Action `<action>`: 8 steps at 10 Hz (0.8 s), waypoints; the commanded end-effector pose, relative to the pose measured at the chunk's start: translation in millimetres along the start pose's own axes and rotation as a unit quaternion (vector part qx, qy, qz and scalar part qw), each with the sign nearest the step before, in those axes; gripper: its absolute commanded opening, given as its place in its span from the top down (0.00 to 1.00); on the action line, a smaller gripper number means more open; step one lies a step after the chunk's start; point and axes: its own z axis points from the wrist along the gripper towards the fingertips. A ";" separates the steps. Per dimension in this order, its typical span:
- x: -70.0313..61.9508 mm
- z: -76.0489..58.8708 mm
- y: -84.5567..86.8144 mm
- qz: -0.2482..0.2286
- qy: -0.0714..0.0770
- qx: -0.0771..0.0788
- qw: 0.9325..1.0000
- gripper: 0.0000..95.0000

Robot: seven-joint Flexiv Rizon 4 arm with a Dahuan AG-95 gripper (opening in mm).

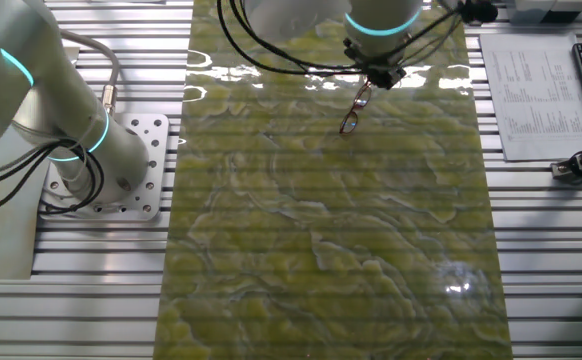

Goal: Unfold the leg of the glasses (with one hand)

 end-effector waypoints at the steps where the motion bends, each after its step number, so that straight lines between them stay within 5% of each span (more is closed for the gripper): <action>1: -3.1 7.0 -2.7 -0.004 0.022 0.001 1.000 0.80; 8: -1.7 13.7 -6.7 -0.008 0.026 -0.003 1.000 0.80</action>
